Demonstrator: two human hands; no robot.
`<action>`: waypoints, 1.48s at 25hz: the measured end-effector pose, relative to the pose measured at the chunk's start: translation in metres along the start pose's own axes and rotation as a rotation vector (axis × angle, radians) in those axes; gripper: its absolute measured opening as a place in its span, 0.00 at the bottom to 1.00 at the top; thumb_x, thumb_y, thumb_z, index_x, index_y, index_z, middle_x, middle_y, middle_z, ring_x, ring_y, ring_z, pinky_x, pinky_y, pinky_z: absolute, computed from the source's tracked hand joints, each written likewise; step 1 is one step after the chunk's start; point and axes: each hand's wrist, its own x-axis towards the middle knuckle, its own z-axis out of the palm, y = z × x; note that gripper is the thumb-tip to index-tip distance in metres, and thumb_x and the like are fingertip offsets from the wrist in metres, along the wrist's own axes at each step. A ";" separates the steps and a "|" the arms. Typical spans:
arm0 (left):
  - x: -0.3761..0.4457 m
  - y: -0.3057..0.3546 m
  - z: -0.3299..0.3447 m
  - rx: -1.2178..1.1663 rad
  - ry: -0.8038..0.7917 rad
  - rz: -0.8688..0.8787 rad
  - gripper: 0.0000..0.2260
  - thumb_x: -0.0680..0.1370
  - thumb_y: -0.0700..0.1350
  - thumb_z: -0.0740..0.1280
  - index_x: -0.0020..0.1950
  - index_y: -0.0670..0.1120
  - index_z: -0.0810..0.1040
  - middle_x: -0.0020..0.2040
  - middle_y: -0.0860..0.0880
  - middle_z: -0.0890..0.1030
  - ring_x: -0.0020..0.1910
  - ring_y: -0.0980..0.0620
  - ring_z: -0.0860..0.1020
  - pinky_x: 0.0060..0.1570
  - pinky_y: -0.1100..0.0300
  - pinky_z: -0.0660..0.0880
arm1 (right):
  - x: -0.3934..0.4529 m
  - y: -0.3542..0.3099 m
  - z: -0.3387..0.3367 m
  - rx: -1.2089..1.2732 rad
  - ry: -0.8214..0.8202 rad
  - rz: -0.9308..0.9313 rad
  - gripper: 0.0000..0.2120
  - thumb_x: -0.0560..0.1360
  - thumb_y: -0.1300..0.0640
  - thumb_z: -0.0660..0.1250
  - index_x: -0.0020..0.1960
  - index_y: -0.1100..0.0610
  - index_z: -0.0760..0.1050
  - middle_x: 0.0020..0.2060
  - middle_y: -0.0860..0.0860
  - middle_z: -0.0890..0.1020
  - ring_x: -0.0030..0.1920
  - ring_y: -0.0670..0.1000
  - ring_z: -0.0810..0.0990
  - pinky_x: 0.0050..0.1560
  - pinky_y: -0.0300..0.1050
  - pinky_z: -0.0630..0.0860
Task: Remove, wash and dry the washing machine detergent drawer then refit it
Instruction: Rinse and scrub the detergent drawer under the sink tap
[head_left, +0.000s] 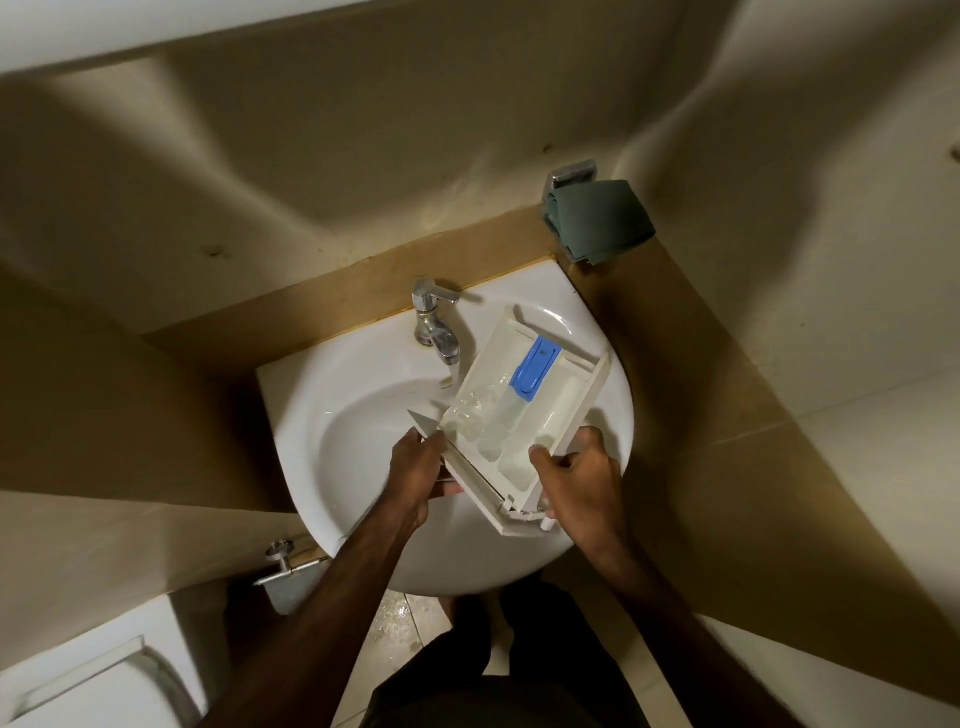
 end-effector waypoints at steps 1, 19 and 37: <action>0.003 0.001 -0.001 0.019 0.011 0.014 0.12 0.83 0.39 0.61 0.64 0.41 0.78 0.43 0.46 0.84 0.33 0.52 0.83 0.27 0.59 0.79 | -0.001 -0.005 -0.005 0.019 -0.012 0.018 0.25 0.72 0.34 0.68 0.58 0.50 0.71 0.44 0.46 0.85 0.42 0.49 0.87 0.42 0.57 0.86; 0.017 0.024 -0.011 0.120 -0.106 0.213 0.14 0.83 0.40 0.65 0.66 0.53 0.79 0.53 0.46 0.86 0.44 0.48 0.85 0.35 0.55 0.83 | 0.075 -0.072 -0.057 -0.074 -0.288 -0.020 0.21 0.70 0.37 0.76 0.57 0.48 0.82 0.50 0.45 0.87 0.52 0.49 0.85 0.54 0.49 0.82; 0.065 0.045 0.014 0.651 -0.011 0.332 0.12 0.86 0.46 0.57 0.63 0.40 0.72 0.55 0.38 0.80 0.55 0.37 0.80 0.53 0.43 0.80 | 0.041 -0.068 -0.038 -0.214 0.094 -0.124 0.37 0.61 0.31 0.63 0.61 0.54 0.75 0.48 0.51 0.83 0.49 0.55 0.83 0.52 0.58 0.83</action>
